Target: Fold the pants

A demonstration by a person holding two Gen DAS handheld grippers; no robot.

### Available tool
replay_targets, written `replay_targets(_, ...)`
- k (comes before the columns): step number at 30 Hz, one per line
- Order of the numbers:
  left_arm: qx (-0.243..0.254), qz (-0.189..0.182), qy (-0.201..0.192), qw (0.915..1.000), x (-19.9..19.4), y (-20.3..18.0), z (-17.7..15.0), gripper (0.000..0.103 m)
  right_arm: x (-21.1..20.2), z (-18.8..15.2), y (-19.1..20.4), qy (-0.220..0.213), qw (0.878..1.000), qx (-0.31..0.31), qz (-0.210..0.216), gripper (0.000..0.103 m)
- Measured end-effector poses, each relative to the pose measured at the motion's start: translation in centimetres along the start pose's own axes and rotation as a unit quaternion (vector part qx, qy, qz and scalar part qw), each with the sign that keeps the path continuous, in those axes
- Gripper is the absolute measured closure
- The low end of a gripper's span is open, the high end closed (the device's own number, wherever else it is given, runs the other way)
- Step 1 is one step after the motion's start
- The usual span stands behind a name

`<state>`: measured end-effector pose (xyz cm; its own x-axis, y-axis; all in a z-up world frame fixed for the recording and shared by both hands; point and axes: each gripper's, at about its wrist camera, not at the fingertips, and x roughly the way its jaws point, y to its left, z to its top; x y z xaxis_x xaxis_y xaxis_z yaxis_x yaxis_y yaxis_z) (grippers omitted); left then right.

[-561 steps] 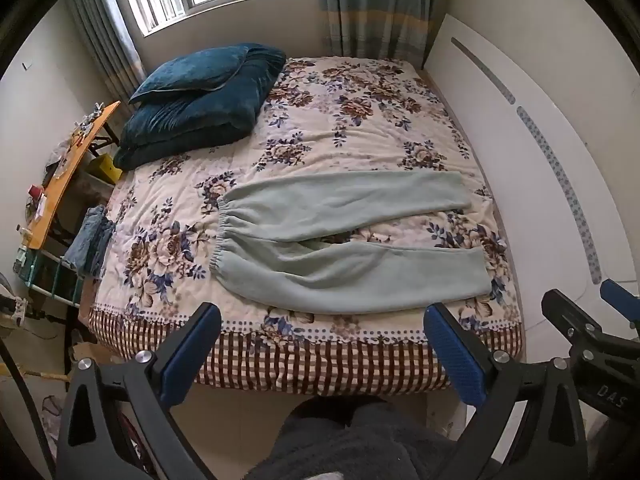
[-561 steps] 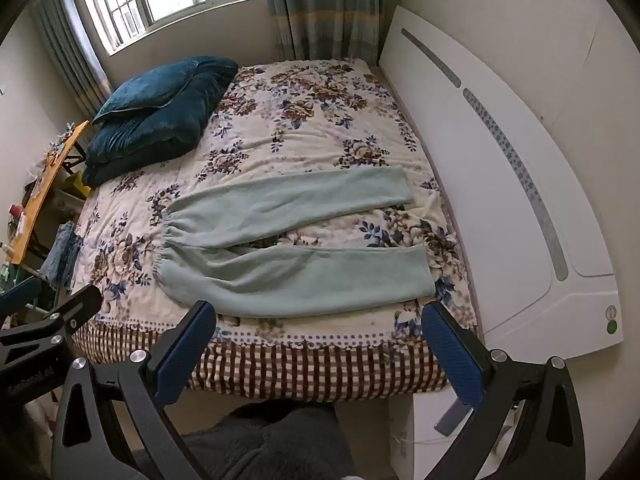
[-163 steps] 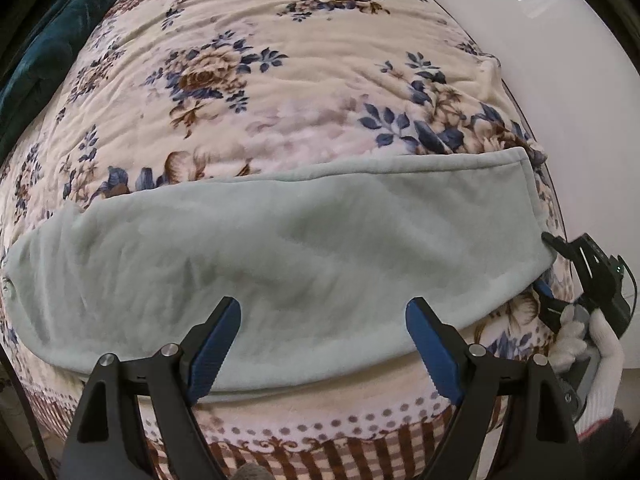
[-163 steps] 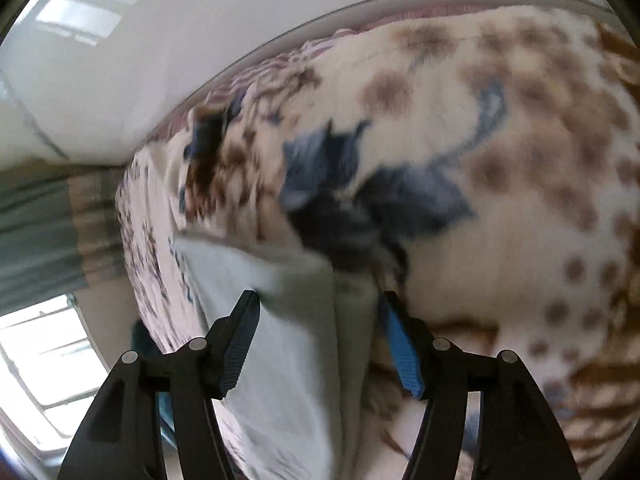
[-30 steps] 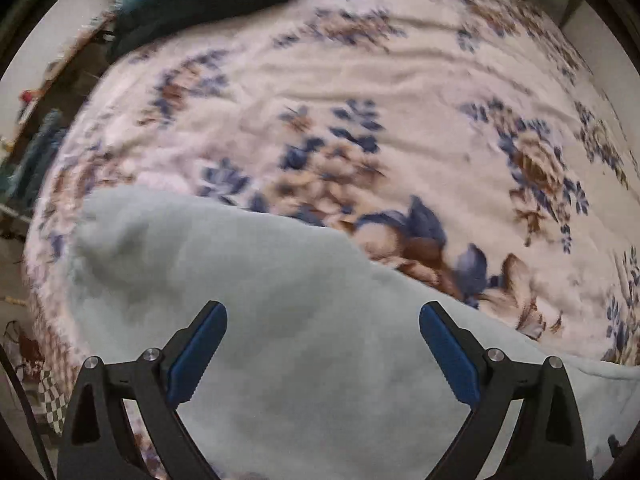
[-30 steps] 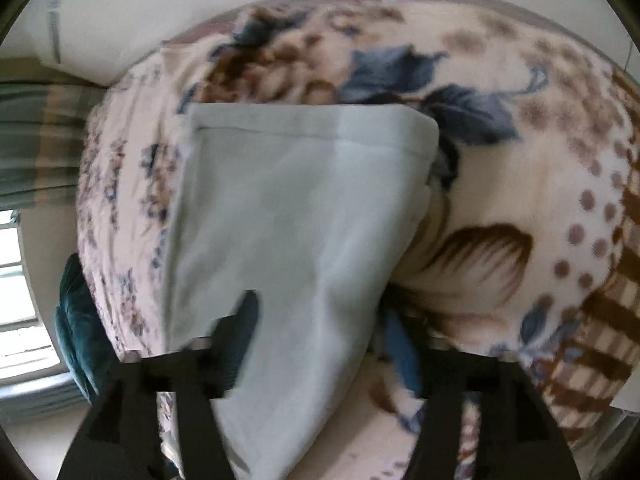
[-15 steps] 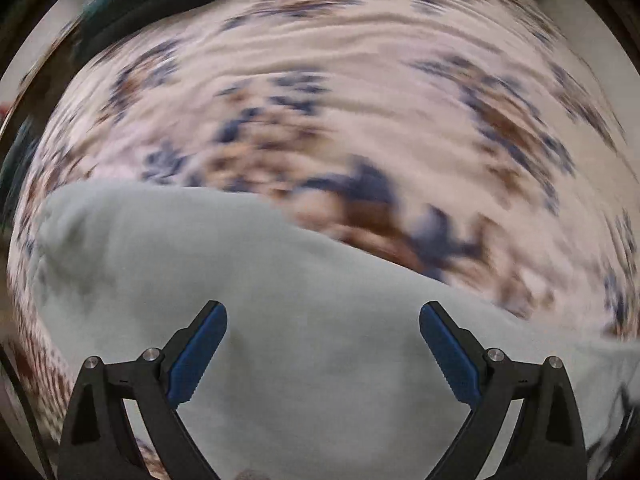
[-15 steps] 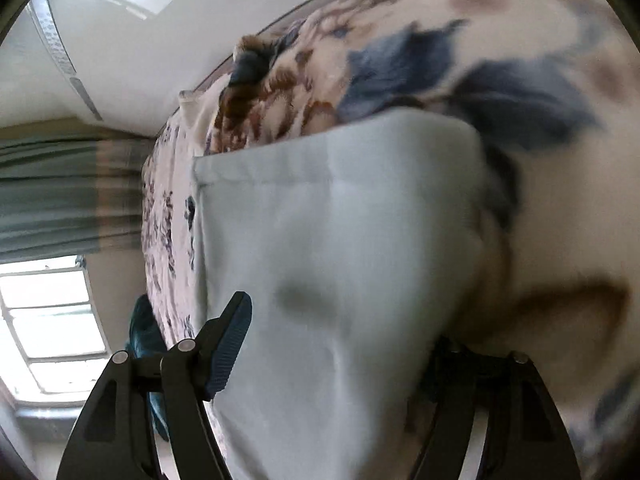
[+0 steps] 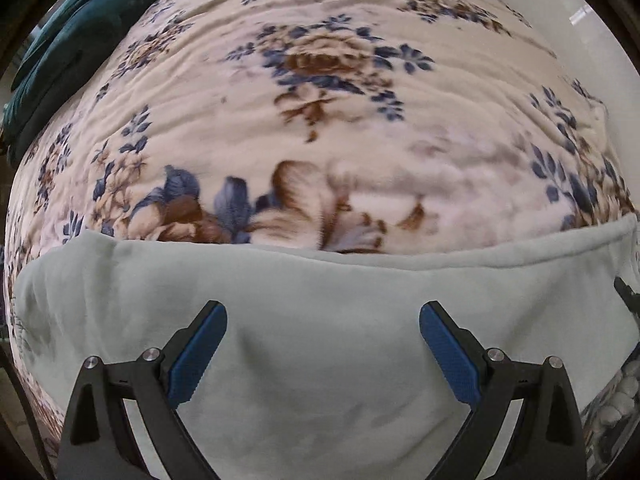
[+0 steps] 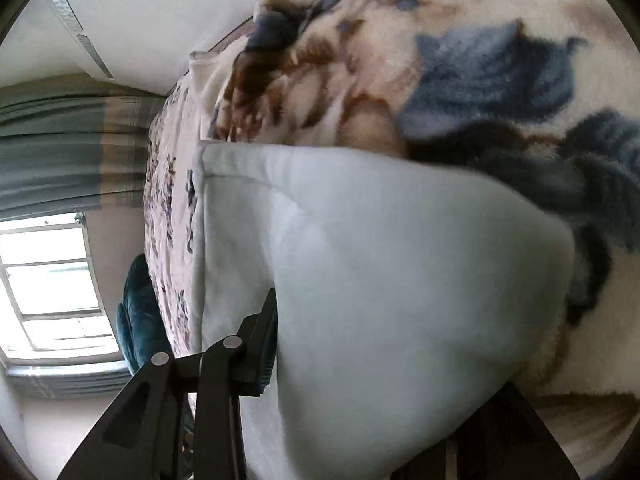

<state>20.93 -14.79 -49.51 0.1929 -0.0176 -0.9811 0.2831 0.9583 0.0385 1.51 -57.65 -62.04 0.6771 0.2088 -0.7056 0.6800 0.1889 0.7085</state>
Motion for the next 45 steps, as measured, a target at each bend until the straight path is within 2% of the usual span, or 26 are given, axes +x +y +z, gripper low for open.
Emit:
replay_targets(1, 0.002, -0.002, 0.003, 1.0000, -0.2, -0.1, -0.2, 0.004, -0.4, -0.3, 0.9, -0.007, 1.000, -0.011, -0.012, 0.080)
replay_targets(6, 0.003, -0.009, 0.004, 0.9999, -1.9, 0.3, -1.2, 0.004, -3.1, -2.0, 5.9, -0.047, 0.997, -0.056, -0.028, 0.081)
replay_targets(9, -0.001, -0.014, 0.004, 0.9999, -3.3, 1.4, -2.2, 0.004, -5.5, -4.7, 10.4, -0.065, 0.991, -0.114, -0.035, 0.082)
replay_targets(12, -0.017, -0.016, 0.001, 0.9997, -5.0, 4.1, -3.4, 0.004, -6.5, -8.2, 14.9, -0.075, 0.981, -0.171, -0.046, 0.082)
replay_targets(14, -0.034, -0.019, 0.001, 0.9993, -6.0, 6.7, -4.5, 0.004, -6.6, -11.1, 17.8, -0.084, 0.972, -0.209, -0.064, 0.082)
replay_targets(18, -0.084, -0.003, 0.007, 0.9964, -7.6, 13.7, -7.1, 0.004, -6.3, -16.2, 20.8, -0.090, 0.962, -0.243, -0.084, 0.083)
replay_targets(21, -0.127, 0.016, 0.010, 0.9917, -8.9, 20.2, -9.5, 0.004, -5.5, -19.1, 22.6, -0.091, 0.958, -0.256, -0.089, 0.083)
replay_targets(27, -0.186, 0.051, 0.008, 0.9811, -10.4, 30.8, -13.4, 0.004, -3.6, -26.2, 26.3, -0.089, 0.951, -0.282, -0.090, 0.083)
replay_targets(32, -0.222, 0.058, 0.005, 0.9733, -10.9, 36.6, -15.7, 0.004, -1.0, -33.1, 28.9, -0.072, 0.934, -0.334, -0.100, 0.084)
replay_targets(33, -0.228, 0.056, 0.004, 0.9720, -10.9, 37.5, -16.1, 0.004, -0.2, -34.8, 29.4, -0.066, 0.929, -0.350, -0.103, 0.084)
replay_targets(36, -0.237, 0.056, 0.002, 0.9699, -10.6, 39.5, -17.0, 0.004, 3.0, -40.8, 30.5, -0.047, 0.901, -0.414, -0.125, 0.084)
replay_targets(38, -0.246, 0.053, 0.006, 0.9678, -10.0, 40.4, -17.4, 0.004, 5.9, -45.5, 30.6, -0.029, 0.874, -0.462, -0.145, 0.084)
replay_targets(40, -0.256, 0.046, 0.013, 0.9656, -9.1, 41.3, -17.7, 0.004, 8.9, -50.2, 29.9, -0.004, 0.842, -0.514, -0.164, 0.084)
replay_targets(41, -0.258, 0.042, 0.014, 0.9652, -8.8, 41.3, -17.6, 0.004, 9.9, -51.5, 29.6, 0.005, 0.832, -0.529, -0.169, 0.084)
replay_targets(43, -0.247, 0.045, 0.013, 0.9678, -8.1, 41.1, -17.2, 0.004, 12.5, -55.7, 28.3, 0.019, 0.790, -0.579, -0.200, 0.083)
replay_targets(44, -0.237, 0.048, 0.013, 0.9702, -7.8, 40.6, -16.9, 0.004, 12.9, -56.4, 27.8, 0.019, 0.782, -0.588, -0.206, 0.083)
replay_targets(45, -0.226, 0.049, 0.011, 0.9728, -7.5, 40.1, -16.5, 0.004, 13.6, -57.3, 27.2, 0.015, 0.764, -0.606, -0.220, 0.083)
